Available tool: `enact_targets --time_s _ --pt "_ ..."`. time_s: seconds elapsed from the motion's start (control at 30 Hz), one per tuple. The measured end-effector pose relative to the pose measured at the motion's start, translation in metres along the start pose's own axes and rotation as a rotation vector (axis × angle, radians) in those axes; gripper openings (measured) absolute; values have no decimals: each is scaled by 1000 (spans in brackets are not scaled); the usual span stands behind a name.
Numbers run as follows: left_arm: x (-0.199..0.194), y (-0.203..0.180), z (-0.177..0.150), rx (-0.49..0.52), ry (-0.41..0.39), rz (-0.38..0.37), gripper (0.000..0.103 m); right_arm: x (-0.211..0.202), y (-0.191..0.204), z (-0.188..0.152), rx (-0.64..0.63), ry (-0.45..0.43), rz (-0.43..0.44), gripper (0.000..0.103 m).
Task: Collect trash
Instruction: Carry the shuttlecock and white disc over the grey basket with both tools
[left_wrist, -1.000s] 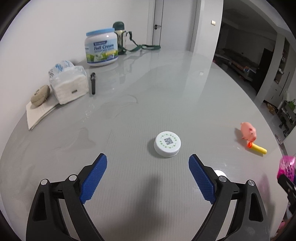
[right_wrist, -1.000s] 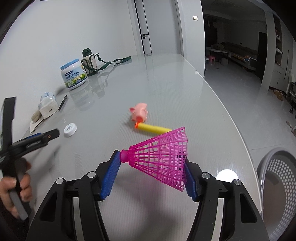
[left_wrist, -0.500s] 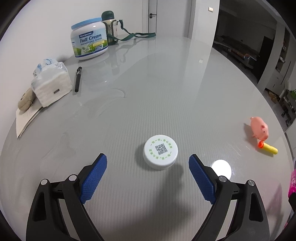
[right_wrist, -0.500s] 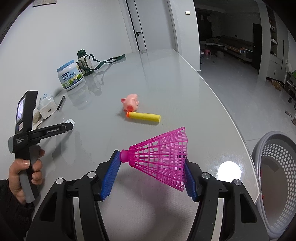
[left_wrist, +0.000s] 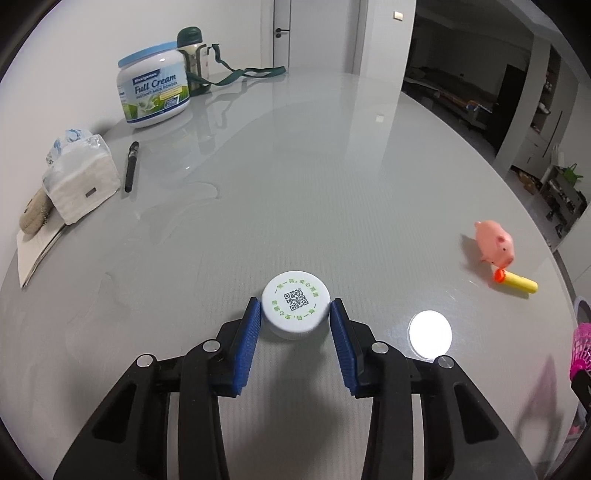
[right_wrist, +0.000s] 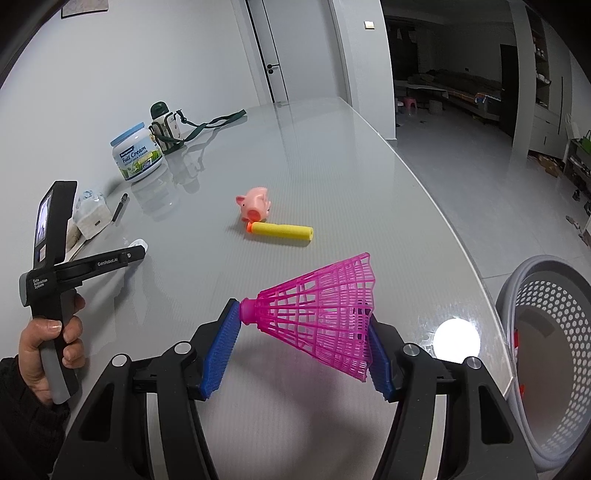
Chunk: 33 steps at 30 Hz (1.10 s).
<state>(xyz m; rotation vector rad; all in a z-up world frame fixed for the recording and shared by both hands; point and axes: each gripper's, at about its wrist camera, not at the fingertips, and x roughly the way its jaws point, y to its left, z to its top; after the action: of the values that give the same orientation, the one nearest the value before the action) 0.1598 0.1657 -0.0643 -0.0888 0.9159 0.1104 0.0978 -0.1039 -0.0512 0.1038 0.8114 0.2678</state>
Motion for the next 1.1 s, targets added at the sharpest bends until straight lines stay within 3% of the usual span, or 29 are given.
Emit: enact_targets --time_s 0.23,0.4,0.97,1.1 --pt "-29 -25 -8 66 -63 -16 38 -7 -9 -4 29 -14 0 61" --pt "-45 -64 -15 118 -67 -101 38 -20 -30 -14 66 -24 -31 61" --pt "-90 -286 -58 445 -65 -416 38 -107 -194 -85 333 -84 -329 61" --pt "-87 -329 -73 519 -42 -447 38 -118 -226 -103 385 -73 -361 61"
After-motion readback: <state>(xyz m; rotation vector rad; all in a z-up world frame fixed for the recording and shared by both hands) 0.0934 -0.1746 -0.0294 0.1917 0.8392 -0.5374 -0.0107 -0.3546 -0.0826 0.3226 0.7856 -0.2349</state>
